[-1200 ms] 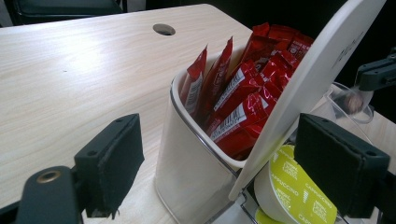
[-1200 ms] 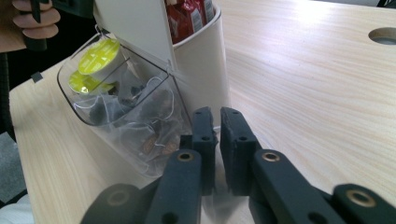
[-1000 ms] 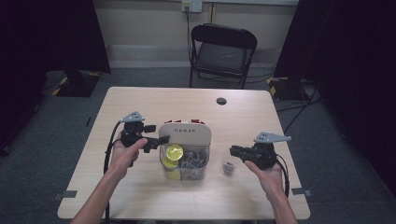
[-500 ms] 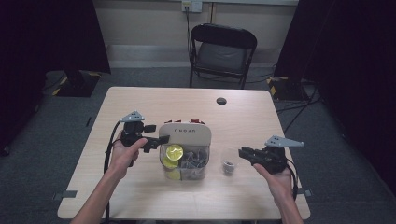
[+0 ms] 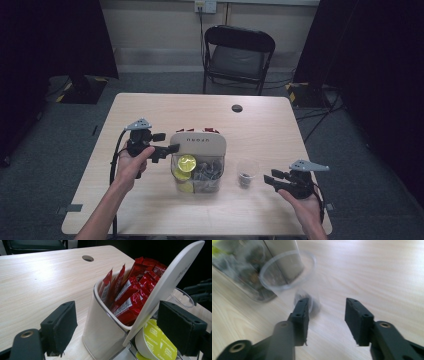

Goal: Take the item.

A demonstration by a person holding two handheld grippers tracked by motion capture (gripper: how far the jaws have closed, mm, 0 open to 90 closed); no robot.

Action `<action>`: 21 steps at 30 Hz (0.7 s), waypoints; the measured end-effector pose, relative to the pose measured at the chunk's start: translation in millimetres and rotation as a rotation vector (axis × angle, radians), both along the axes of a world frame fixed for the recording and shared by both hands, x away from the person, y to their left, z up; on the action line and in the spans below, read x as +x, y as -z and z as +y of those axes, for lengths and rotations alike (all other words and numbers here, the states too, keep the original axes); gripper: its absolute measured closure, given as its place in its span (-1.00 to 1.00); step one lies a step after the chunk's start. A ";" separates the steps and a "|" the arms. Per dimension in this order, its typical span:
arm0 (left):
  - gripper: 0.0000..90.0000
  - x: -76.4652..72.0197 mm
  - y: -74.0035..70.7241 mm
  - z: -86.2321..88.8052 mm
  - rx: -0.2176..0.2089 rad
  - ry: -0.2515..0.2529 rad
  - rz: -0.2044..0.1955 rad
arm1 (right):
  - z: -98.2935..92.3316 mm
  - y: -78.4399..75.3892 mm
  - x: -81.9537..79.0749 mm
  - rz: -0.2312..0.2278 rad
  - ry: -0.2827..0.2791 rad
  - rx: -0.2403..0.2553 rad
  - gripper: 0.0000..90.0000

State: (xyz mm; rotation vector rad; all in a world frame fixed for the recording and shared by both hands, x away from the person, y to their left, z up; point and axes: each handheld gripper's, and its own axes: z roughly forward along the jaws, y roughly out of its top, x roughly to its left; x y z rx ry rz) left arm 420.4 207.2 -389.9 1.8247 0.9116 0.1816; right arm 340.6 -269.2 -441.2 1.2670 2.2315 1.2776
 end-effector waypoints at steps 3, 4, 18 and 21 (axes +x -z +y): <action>-0.64 0.3 -0.4 2.3 -0.012 -0.002 0.001 | -2.7 10.2 1.7 0.013 0.014 -0.018 0.02; -0.64 0.3 -0.6 3.2 -0.015 -0.003 0.002 | -3.1 13.0 3.0 0.019 0.022 -0.023 -0.05; -0.62 0.8 -17.9 30.5 -0.063 -0.082 -0.052 | 1.5 42.6 17.1 0.083 0.078 -0.153 -0.61; -0.62 3.1 -18.1 29.1 -0.056 -0.120 -0.049 | 1.6 45.2 15.4 0.091 0.073 -0.167 -0.65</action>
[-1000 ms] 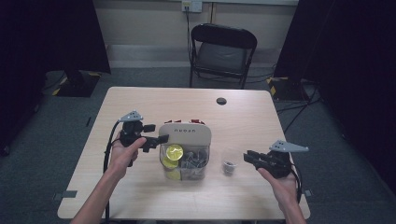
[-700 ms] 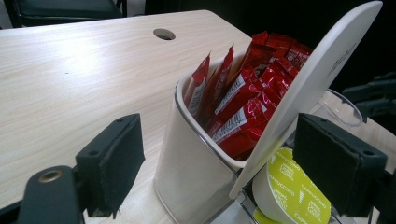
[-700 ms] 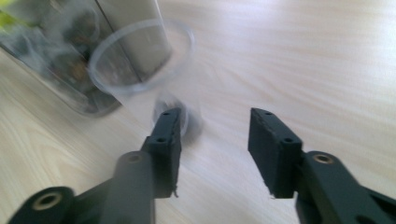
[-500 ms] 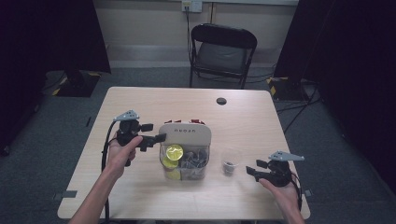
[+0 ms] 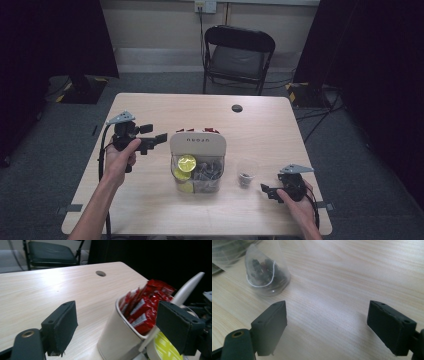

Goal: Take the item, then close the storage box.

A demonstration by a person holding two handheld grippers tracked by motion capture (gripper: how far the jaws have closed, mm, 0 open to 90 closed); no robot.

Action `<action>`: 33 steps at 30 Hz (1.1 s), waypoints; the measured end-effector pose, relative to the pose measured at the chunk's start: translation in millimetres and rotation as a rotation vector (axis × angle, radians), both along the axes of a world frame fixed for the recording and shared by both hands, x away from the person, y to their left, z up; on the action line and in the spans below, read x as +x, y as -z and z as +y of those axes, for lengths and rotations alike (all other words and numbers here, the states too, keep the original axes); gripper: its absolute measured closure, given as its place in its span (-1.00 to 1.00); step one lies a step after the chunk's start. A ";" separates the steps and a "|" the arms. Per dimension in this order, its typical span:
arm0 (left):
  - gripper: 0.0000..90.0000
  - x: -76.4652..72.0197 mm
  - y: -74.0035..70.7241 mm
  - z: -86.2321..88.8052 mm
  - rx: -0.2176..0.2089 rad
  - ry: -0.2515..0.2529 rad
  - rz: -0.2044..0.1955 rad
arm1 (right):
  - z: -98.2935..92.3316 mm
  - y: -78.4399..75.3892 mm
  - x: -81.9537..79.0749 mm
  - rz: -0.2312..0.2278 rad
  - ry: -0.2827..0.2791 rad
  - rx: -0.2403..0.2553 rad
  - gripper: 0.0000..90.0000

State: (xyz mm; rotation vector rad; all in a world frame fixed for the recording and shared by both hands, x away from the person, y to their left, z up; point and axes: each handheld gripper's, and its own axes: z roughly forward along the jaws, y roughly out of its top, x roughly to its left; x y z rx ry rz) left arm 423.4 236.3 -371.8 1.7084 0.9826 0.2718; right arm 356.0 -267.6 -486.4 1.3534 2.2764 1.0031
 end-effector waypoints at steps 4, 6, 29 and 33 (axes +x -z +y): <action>-0.63 1.7 -3.8 -3.4 0.007 0.001 -0.011 | -0.2 3.3 -1.0 0.001 0.010 -0.016 -0.65; -0.63 8.9 -0.9 -4.2 0.005 -0.016 -0.005 | -0.4 4.6 -0.8 0.001 0.008 -0.024 -0.65; -0.56 16.5 6.1 -22.3 0.014 0.033 0.009 | 0.3 13.8 -7.7 -0.086 0.020 -0.062 -0.70; -0.56 14.6 2.1 -22.4 0.009 0.041 -0.005 | 0.3 13.8 -7.7 -0.086 0.021 -0.062 -0.70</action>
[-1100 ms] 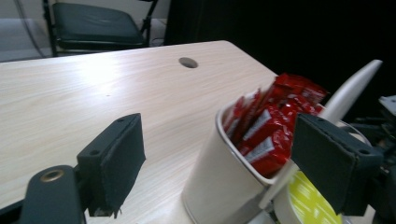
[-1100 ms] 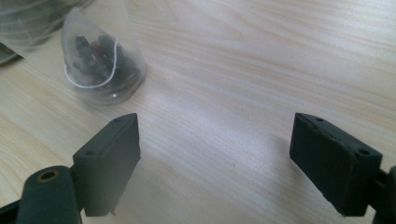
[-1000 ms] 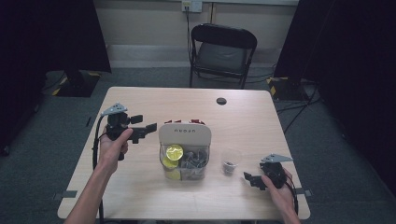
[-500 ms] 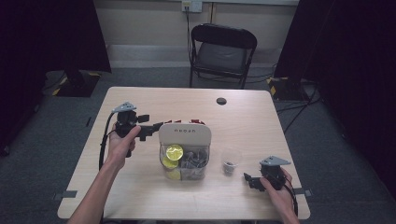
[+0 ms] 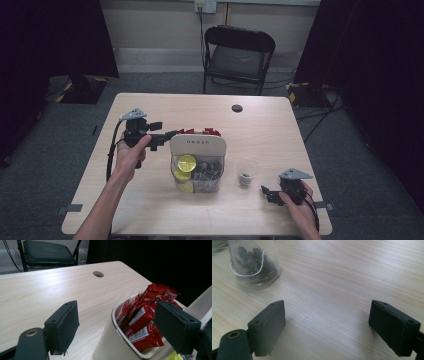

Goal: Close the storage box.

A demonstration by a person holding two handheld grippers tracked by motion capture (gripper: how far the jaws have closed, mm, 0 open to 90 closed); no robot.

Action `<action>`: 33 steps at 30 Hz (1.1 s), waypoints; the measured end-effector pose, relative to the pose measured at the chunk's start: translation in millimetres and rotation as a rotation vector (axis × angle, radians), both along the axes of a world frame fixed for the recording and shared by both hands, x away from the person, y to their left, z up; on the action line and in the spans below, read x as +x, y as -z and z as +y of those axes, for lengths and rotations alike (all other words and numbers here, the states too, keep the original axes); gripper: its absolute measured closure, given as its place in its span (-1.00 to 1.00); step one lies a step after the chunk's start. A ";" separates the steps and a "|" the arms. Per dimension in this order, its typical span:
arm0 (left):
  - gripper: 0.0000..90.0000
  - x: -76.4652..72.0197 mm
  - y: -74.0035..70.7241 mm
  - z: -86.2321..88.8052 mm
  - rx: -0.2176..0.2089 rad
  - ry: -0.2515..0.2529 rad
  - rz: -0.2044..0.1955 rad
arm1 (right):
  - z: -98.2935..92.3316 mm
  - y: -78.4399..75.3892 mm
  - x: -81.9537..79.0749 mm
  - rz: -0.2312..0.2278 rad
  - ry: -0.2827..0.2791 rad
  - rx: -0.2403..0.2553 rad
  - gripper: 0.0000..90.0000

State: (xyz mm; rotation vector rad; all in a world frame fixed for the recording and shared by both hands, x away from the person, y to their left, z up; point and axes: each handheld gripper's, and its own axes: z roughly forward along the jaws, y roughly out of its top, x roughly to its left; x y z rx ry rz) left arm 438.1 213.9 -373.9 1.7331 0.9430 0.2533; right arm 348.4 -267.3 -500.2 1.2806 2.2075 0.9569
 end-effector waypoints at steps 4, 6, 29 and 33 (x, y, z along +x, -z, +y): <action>-0.56 -0.2 0.1 -0.6 -0.003 0.004 0.009 | 0.0 0.0 0.0 0.000 -0.001 0.000 -0.70; -0.56 -1.2 -0.6 -0.3 0.010 0.010 0.009 | 0.0 0.0 0.1 0.000 -0.001 0.000 -0.70; -0.56 -17.1 -6.0 1.1 -0.001 0.057 -0.003 | 0.1 0.1 0.2 0.000 -0.001 0.001 -0.70; -0.56 -18.3 -4.8 -0.6 0.004 0.060 0.005 | 0.1 0.1 0.2 0.000 -0.001 0.001 -0.70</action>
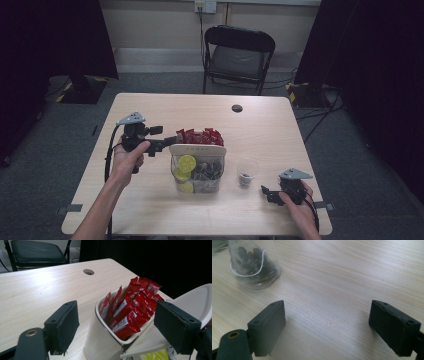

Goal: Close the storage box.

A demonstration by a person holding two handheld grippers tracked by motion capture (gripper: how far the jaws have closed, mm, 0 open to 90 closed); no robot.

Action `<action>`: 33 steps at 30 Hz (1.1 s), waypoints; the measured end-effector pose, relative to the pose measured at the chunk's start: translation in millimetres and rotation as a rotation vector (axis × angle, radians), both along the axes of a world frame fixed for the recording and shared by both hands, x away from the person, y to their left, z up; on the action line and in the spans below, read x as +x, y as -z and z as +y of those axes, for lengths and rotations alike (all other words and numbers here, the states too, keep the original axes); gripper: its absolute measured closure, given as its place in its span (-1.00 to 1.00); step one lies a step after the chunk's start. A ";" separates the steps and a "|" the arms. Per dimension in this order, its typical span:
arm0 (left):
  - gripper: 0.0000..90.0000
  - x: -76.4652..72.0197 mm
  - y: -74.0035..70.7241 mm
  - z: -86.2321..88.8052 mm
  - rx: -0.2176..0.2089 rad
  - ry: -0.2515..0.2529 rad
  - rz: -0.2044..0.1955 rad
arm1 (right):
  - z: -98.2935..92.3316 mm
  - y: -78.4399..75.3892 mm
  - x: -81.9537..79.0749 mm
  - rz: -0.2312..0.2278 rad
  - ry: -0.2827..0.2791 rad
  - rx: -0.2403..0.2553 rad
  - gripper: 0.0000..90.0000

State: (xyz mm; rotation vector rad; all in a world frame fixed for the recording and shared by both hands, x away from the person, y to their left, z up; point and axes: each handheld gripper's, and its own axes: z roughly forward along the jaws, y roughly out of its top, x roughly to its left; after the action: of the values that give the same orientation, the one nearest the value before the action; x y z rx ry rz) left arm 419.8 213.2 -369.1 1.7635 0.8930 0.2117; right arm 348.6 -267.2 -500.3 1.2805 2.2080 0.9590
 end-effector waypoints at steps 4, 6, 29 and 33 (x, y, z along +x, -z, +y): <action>-0.57 -1.7 0.7 -0.7 0.007 0.007 0.000 | 0.0 0.0 0.0 0.000 0.000 0.000 -0.70; -0.57 -2.7 0.5 -0.9 0.012 0.006 0.000 | 0.0 0.0 0.0 0.000 0.000 0.000 -0.70; -0.62 -9.5 15.4 -8.2 0.081 0.023 0.007 | 0.0 0.0 0.0 0.000 0.000 0.000 -0.70; -0.62 -8.7 19.5 -8.6 0.104 0.019 0.006 | 0.0 0.0 0.0 0.000 0.000 0.000 -0.70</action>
State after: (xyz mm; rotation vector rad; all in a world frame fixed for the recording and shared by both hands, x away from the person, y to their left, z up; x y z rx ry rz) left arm 411.0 204.7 -388.6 1.8692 0.8825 0.2441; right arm 348.6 -267.3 -500.3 1.2799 2.2084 0.9586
